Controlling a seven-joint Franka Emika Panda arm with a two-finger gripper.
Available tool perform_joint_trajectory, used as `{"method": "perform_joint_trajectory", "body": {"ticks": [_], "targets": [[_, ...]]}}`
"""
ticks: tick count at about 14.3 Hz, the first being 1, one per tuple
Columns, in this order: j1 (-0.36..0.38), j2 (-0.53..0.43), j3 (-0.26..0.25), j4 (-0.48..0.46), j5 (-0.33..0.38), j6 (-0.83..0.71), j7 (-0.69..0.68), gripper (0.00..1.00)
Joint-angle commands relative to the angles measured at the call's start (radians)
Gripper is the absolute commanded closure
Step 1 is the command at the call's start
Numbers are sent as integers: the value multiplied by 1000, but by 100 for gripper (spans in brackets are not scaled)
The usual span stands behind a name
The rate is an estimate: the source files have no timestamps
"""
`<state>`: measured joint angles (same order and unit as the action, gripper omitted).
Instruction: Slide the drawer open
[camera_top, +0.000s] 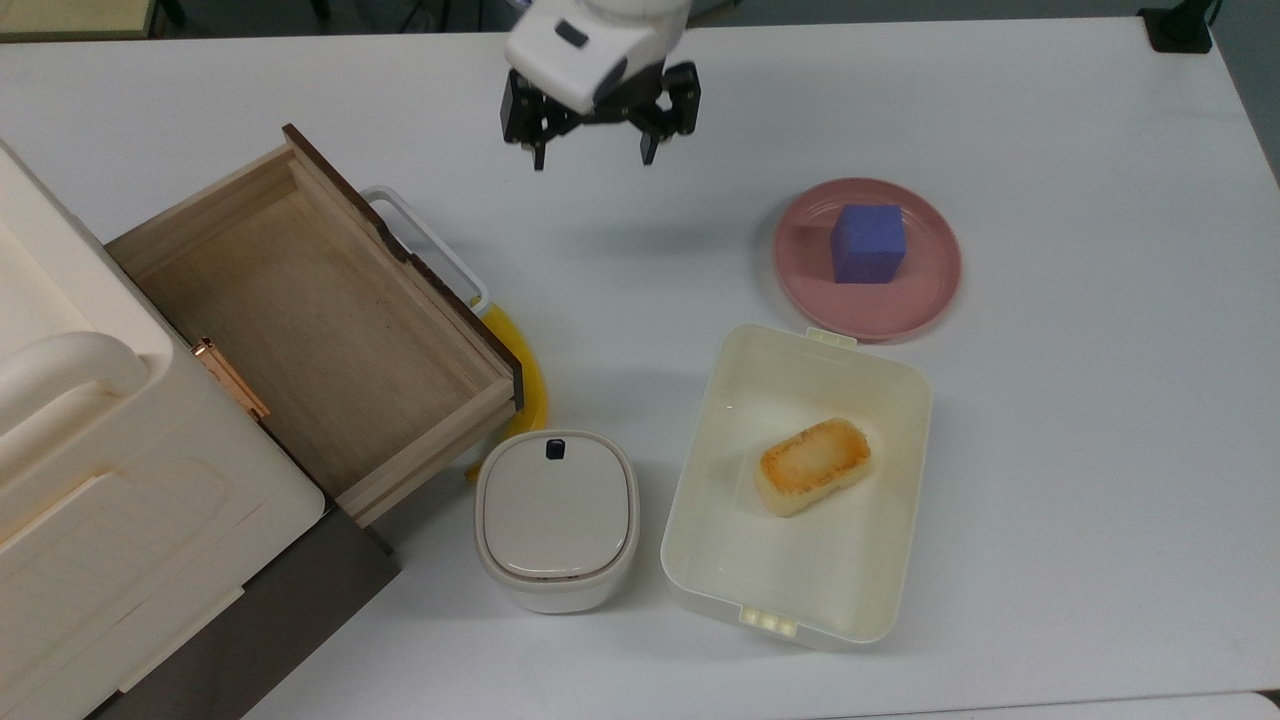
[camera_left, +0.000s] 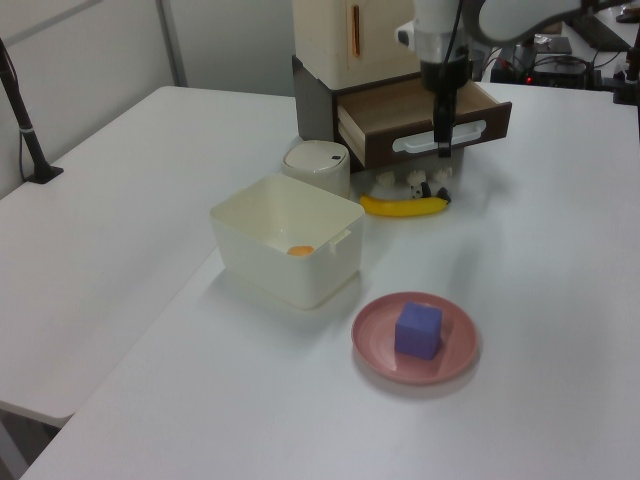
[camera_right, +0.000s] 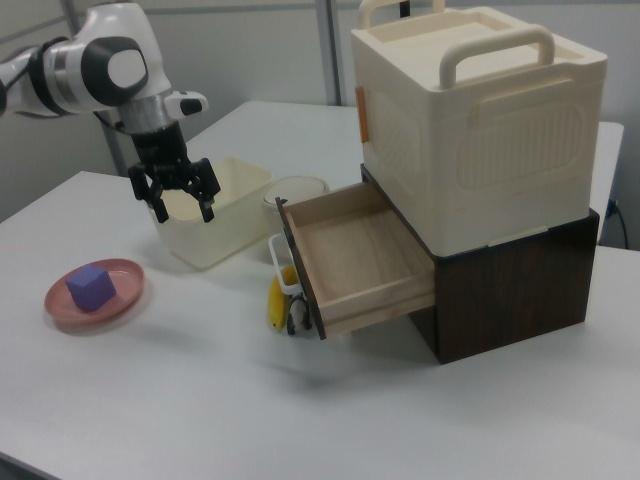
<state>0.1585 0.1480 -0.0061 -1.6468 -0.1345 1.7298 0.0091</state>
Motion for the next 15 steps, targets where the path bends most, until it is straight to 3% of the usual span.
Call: {"method": "perform_joint_trajectory", "body": {"ticks": [1,11,15], "targets": [[-33,-96,-20,-36,56,-25,-10,0],[-82,-105,-20,-31,65,-29,-17,0],[-82,-105,-20,-28,99,-38,3,0]]}}
